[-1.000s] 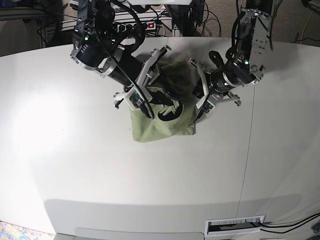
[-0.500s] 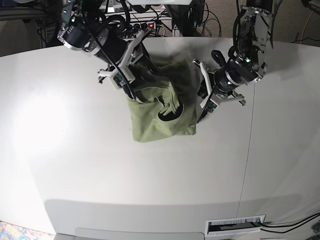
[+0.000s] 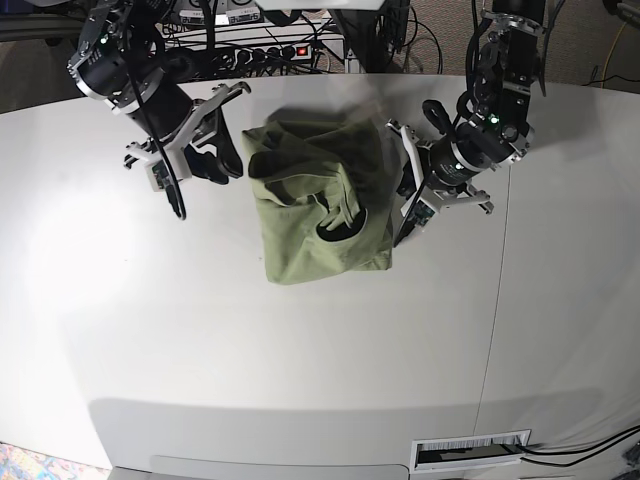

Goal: Fold the T-shirt properly
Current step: 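Open the right gripper and raise it away from the bundle, then lower the right gripper onto the bundle edge beside the left gripper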

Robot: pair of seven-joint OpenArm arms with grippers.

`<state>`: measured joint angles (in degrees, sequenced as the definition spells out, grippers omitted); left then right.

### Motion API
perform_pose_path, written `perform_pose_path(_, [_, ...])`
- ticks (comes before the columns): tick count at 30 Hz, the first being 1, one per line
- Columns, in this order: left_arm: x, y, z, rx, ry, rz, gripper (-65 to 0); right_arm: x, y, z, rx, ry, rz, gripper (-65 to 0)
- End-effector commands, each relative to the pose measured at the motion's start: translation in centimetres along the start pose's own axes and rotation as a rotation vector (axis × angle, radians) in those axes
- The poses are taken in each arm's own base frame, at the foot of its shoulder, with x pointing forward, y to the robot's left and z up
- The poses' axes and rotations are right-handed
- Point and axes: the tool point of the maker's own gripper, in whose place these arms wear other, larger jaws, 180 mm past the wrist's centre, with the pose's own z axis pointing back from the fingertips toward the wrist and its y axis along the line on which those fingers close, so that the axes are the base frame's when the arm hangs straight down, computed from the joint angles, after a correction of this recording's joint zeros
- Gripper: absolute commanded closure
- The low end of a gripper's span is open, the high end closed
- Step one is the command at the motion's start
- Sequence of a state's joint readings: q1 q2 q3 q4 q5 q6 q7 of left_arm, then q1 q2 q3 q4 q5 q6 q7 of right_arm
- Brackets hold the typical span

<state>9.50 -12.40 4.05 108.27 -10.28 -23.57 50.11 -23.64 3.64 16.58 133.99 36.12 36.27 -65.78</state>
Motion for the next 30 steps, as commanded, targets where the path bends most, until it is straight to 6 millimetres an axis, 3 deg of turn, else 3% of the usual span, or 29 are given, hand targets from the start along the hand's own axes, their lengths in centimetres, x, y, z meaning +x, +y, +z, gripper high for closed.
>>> perform_pose_path(1, [1.5,0.3,0.4,0.009,-0.053,-0.008,-7.6,1.2,0.4,0.3,0.016,-0.052,0.012,-12.8])
perform_pose_path(8, [1.5,0.3,0.4,0.009,-0.057,-0.007,-7.6,1.4,0.7,0.3,0.031,-0.065,0.006,-13.2])
perform_pose_path(12, [1.5,0.3,0.4,0.009,-0.056,-0.007,-7.6,1.3,1.0,0.3,0.045,-0.063,-0.004,-26.0])
perform_pose_path(20, [1.5,0.3,0.4,0.009,-0.057,-0.007,-7.6,1.4,1.2,0.3,0.054,-0.068,-0.007,-26.4])
perform_pose_path(30, [1.6,0.3,0.4,0.009,-0.063,-0.007,-7.6,0.9,3.9,-1.5,0.093,-0.024,0.092,-26.3])
